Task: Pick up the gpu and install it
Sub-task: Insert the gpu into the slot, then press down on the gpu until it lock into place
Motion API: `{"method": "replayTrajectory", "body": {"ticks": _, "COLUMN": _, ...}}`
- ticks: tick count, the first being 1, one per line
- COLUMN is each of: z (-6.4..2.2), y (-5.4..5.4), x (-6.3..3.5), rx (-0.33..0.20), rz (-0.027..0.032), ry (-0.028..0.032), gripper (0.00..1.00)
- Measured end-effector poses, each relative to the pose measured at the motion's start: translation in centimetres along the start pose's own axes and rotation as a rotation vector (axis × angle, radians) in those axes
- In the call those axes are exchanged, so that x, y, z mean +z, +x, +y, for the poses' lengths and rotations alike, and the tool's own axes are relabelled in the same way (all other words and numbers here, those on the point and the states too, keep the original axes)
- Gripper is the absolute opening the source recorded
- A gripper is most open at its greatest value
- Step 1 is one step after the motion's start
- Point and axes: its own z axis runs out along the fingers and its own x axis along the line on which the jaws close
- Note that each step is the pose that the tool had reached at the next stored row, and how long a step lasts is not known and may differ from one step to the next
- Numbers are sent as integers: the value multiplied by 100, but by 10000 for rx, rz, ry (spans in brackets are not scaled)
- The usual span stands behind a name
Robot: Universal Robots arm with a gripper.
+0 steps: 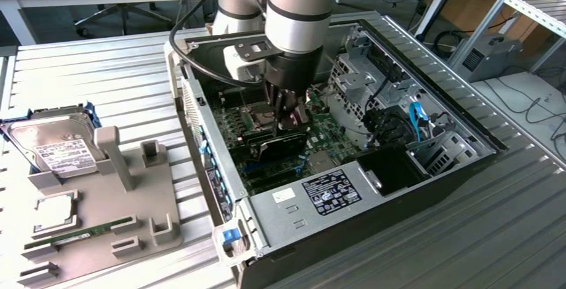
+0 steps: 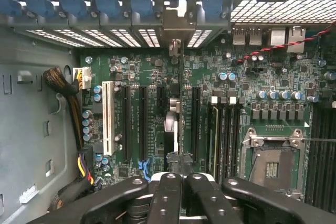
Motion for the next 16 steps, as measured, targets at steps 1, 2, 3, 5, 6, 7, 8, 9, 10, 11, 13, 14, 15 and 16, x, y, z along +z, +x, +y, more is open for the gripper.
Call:
{"method": "replayTrajectory", "body": {"ticks": 1, "z": -1, "y": 0, "x": 0, "rx": -1, "rz": 0, "ry": 0, "gripper": 11}}
{"method": "replayTrajectory", "body": {"ticks": 2, "z": -1, "y": 0, "x": 0, "rx": -1, "rz": 0, "ry": 0, "gripper": 11}}
{"method": "replayTrajectory", "body": {"ticks": 3, "z": -1, "y": 0, "x": 0, "rx": -1, "rz": 0, "ry": 0, "gripper": 11}}
{"method": "replayTrajectory", "body": {"ticks": 5, "z": -1, "y": 0, "x": 0, "rx": -1, "rz": 0, "ry": 0, "gripper": 11}}
{"method": "replayTrajectory", "body": {"ticks": 6, "z": -1, "y": 0, "x": 0, "rx": -1, "rz": 0, "ry": 0, "gripper": 11}}
{"method": "replayTrajectory", "body": {"ticks": 7, "z": -1, "y": 0, "x": 0, "rx": -1, "rz": -1, "ry": 0, "gripper": 11}}
{"method": "replayTrajectory", "body": {"ticks": 8, "z": -1, "y": 0, "x": 0, "rx": -1, "rz": 0, "ry": 0, "gripper": 11}}
{"method": "replayTrajectory", "body": {"ticks": 9, "z": -1, "y": 0, "x": 0, "rx": -1, "rz": 0, "ry": 0, "gripper": 11}}
{"method": "replayTrajectory", "body": {"ticks": 10, "z": 9, "y": 0, "x": 1, "rx": -1, "rz": -1, "ry": 0, "gripper": 11}}
{"method": "replayTrajectory", "body": {"ticks": 11, "z": 44, "y": -1, "x": 5, "rx": -1, "rz": -1, "ry": 0, "gripper": 11}}
{"method": "replayTrajectory", "body": {"ticks": 13, "z": 109, "y": -2, "x": 12, "rx": -2, "rz": 0, "ry": 0, "gripper": 11}}
{"method": "replayTrajectory", "body": {"ticks": 14, "z": 136, "y": -3, "x": 16, "rx": -2, "rz": -1, "ry": 0, "gripper": 11}}
{"method": "replayTrajectory", "body": {"ticks": 15, "z": 163, "y": -3, "x": 20, "rx": -1, "rz": 0, "ry": 0, "gripper": 11}}
{"method": "replayTrajectory", "body": {"ticks": 16, "z": 185, "y": -4, "x": 23, "rx": -1, "rz": 0, "ry": 0, "gripper": 11}}
